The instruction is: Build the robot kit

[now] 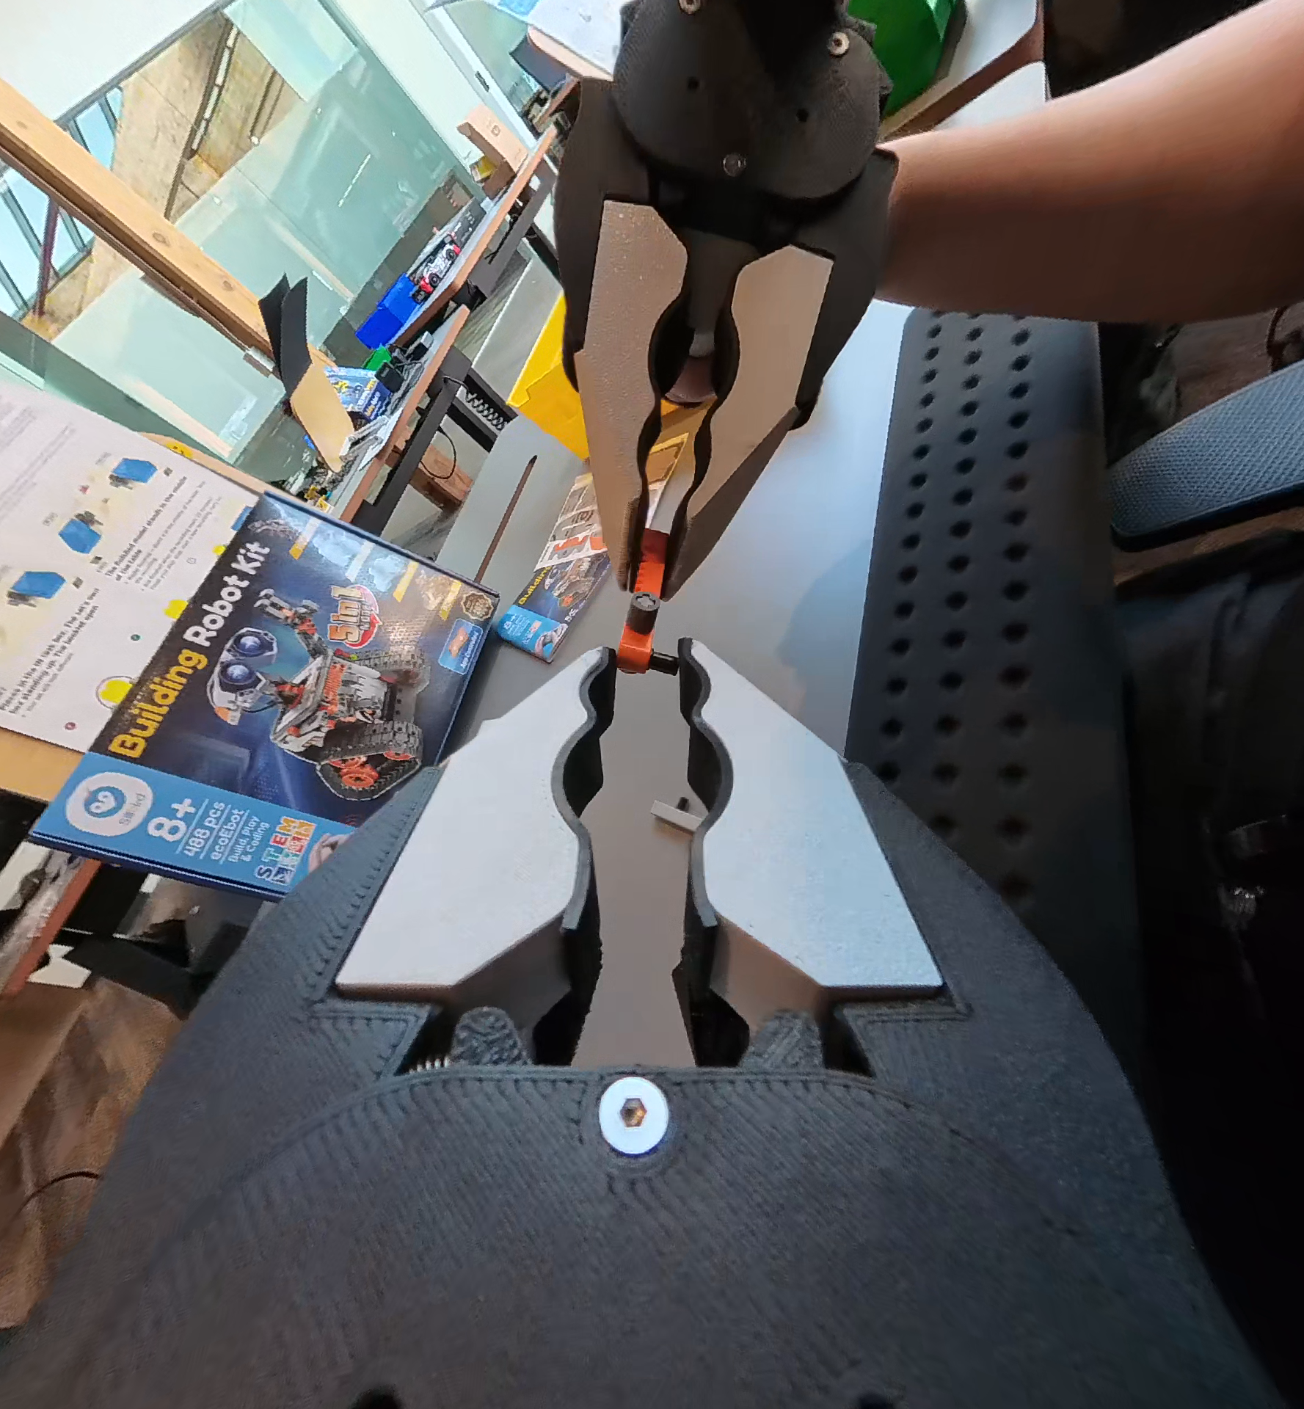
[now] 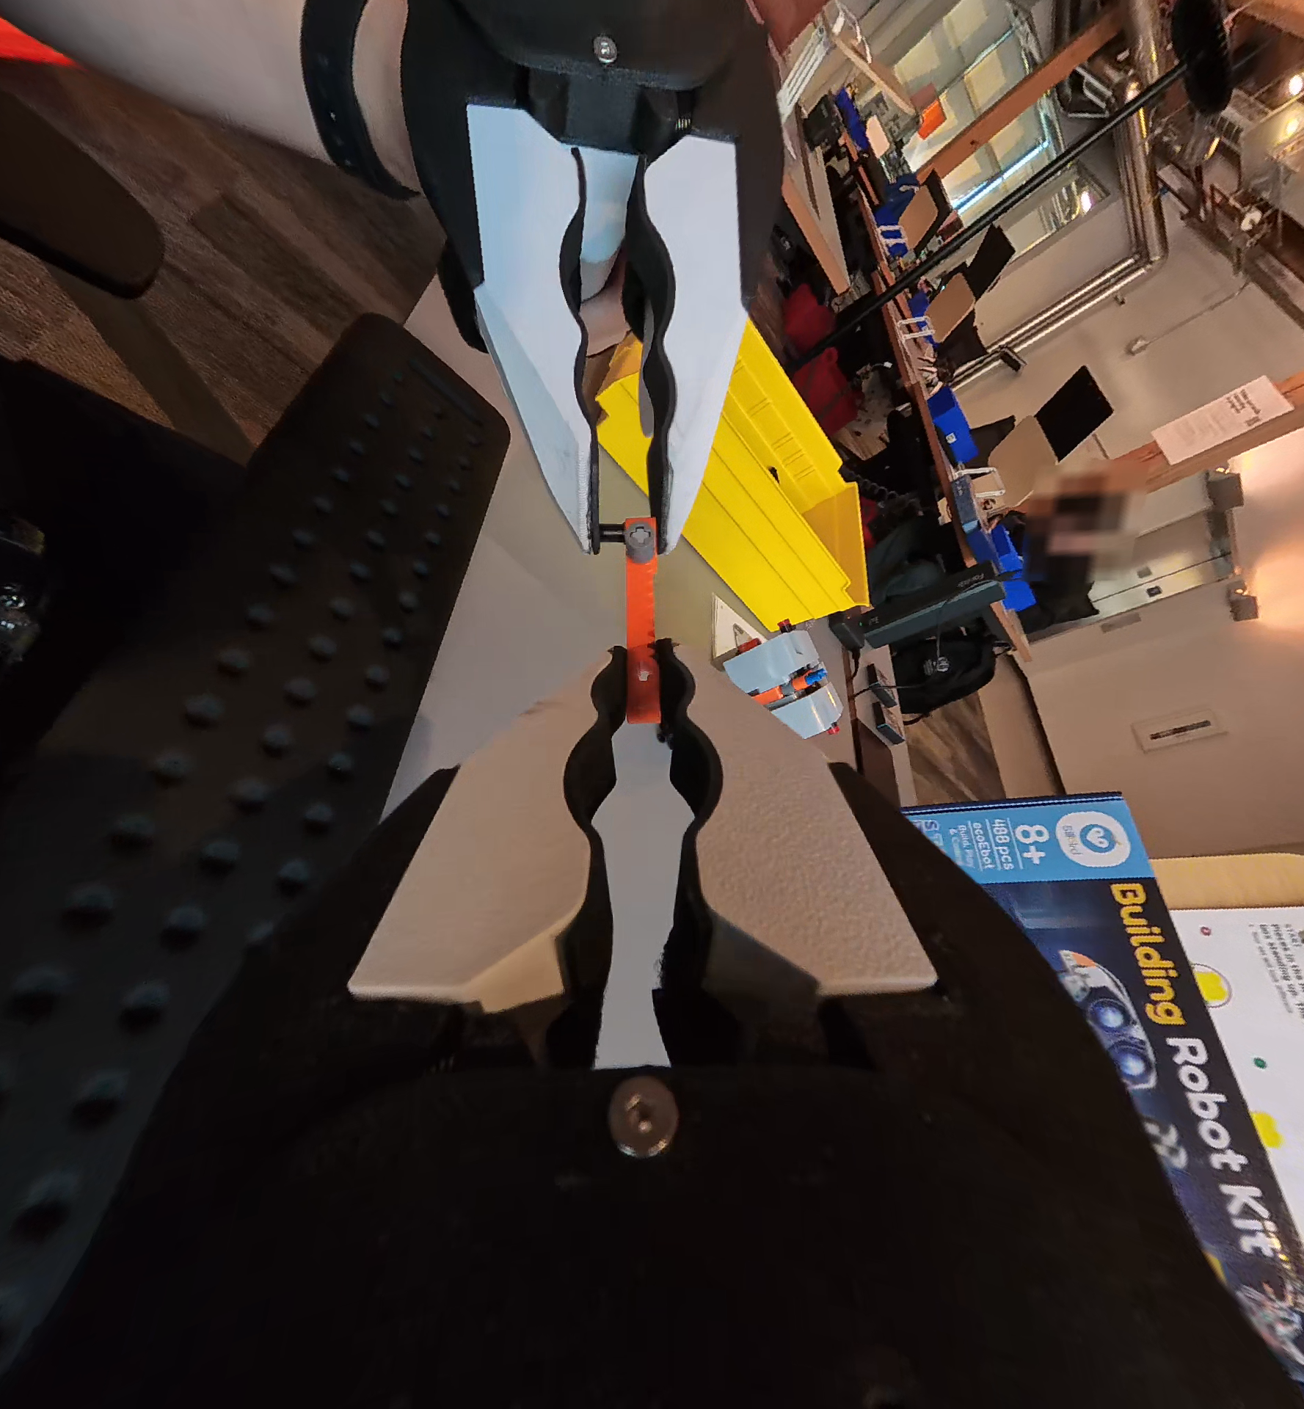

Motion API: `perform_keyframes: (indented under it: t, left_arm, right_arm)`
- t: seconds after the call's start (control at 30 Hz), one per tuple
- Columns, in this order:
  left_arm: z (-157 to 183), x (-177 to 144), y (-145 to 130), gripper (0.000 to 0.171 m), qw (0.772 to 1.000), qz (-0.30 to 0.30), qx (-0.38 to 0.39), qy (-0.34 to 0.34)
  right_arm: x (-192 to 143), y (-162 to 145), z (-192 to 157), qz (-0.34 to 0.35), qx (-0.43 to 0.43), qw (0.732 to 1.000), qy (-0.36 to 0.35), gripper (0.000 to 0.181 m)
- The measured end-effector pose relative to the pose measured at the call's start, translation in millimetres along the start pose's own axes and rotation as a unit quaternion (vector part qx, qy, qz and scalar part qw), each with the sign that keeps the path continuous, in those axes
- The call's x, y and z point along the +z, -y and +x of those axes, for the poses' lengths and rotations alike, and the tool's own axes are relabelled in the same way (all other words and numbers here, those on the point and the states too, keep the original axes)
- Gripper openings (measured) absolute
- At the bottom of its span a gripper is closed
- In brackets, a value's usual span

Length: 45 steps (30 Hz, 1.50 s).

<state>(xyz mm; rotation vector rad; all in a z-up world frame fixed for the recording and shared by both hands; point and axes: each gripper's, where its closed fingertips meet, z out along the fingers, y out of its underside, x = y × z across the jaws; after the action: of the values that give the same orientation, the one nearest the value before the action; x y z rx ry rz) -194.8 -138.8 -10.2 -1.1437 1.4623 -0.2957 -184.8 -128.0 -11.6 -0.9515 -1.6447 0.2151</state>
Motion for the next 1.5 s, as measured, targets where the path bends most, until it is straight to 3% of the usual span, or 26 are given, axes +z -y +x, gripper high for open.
perform_keyframes:
  t: [0.1,0.2,0.27,0.33,0.43,0.57,0.6,0.73,0.8,0.9,0.97,1.03,1.1,1.17,1.27,1.4,1.5]
  left_arm:
    - [-1,3,-5,0.015,1.0,0.0,-0.028,0.0]
    - [3,7,-16,0.017,0.994,-0.001,-0.109,-0.03]
    - [1,6,-21,0.031,0.98,0.011,-0.191,-0.057]
    - [-4,2,-26,0.028,0.958,0.023,-0.272,-0.088]
    - [-14,2,-35,0.022,0.908,0.033,-0.393,-0.144]
    - [-21,13,-40,0.024,0.792,0.057,-0.554,-0.25]
    - [-18,16,-42,0.024,0.772,0.05,-0.571,-0.273]
    - [5,26,-52,0.026,0.748,-0.006,-0.577,-0.328]
    - [14,29,-55,0.016,0.744,-0.031,-0.573,-0.343]
    - [13,33,-70,0.007,0.764,-0.055,-0.561,-0.314]
    - [8,33,-79,0.007,0.763,-0.05,-0.575,-0.291]
    - [2,30,-86,0.007,0.748,-0.031,-0.605,-0.271]
    - [-5,26,-95,0.006,0.733,-0.007,-0.636,-0.241]
    - [-13,21,-98,0.006,0.708,0.034,-0.67,-0.22]
    - [-22,13,-99,0.006,0.682,0.08,-0.7,-0.199]
    - [-31,8,-86,0.006,0.658,0.146,-0.712,-0.197]
    - [-40,6,-73,0.006,0.626,0.205,-0.726,-0.199]
  right_arm:
    - [4,-7,0,0.0,0.023,1.0,0.01,0.007]
    - [10,-17,-7,0.013,0.067,0.996,0.049,0.006]
    - [14,-26,-12,0.014,0.095,0.992,0.082,0.006]
    - [19,-34,-19,0.006,0.12,0.985,0.128,0.006]
    - [25,-38,-26,0.009,0.155,0.968,0.196,0.006]
    - [33,-38,-28,0.014,0.144,0.956,0.255,0.007]
    - [36,-38,-28,0.011,0.132,0.957,0.259,0.007]
    - [44,-44,-25,-0.016,0.098,0.955,0.278,0.007]
    - [47,-46,-25,-0.026,0.08,0.954,0.289,0.007]
    - [56,-54,-25,-0.055,0.05,0.953,0.292,0.008]
    - [64,-61,-18,-0.067,0.042,0.962,0.261,0.01]
    - [69,-73,-4,-0.08,0.052,0.974,0.207,0.016]
    - [67,-83,13,-0.068,0.089,0.984,0.141,0.027]
    - [60,-92,22,-0.043,0.156,0.982,0.101,0.027]
    - [52,-99,23,-0.001,0.274,0.958,0.081,0.027]
    - [51,-78,24,0.093,0.418,0.898,0.097,0.039]
    - [51,-52,26,0.165,0.441,0.876,0.102,0.048]
